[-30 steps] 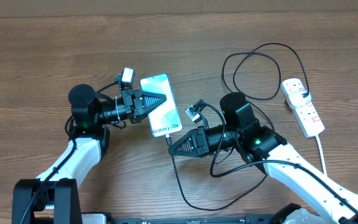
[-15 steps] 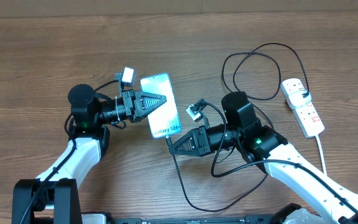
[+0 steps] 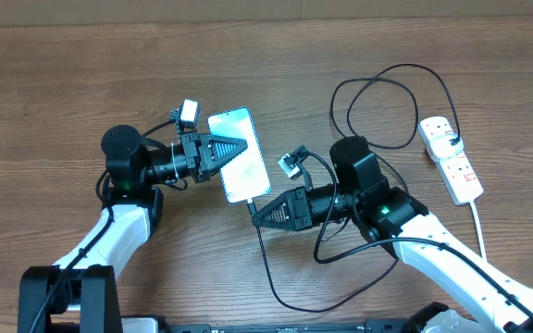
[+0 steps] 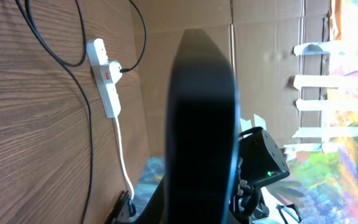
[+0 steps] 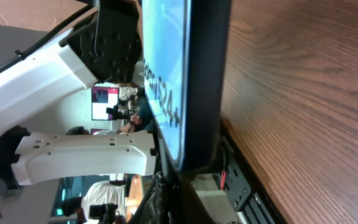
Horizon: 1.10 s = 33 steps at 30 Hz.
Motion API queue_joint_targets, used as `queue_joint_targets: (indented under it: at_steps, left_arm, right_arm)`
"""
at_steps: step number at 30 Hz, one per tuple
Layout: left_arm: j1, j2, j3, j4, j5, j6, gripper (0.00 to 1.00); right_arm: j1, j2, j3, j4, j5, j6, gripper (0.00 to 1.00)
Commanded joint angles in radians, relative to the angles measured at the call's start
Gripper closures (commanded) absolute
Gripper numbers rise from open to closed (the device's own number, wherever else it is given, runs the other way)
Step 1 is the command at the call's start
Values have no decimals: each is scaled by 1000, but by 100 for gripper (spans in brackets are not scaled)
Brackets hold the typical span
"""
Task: Plug charger to phone and switch on socket
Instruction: 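Push the plug up into the phone's bottom port with the right gripper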
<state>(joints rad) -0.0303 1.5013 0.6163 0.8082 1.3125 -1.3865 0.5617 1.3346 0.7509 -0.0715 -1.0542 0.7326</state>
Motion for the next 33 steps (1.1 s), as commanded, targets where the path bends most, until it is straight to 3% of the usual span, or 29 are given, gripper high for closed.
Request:
queue_joint_targets:
  at_steps: [1,33]
  left_arm:
    - [-2,-3,23,8,68,-35,96]
    - [63,-3,23,11,82,44,96]
  right_arm:
    - [-19,4,1,15,89,-5,96]
    - [-21,4,1,15,85,-23,96]
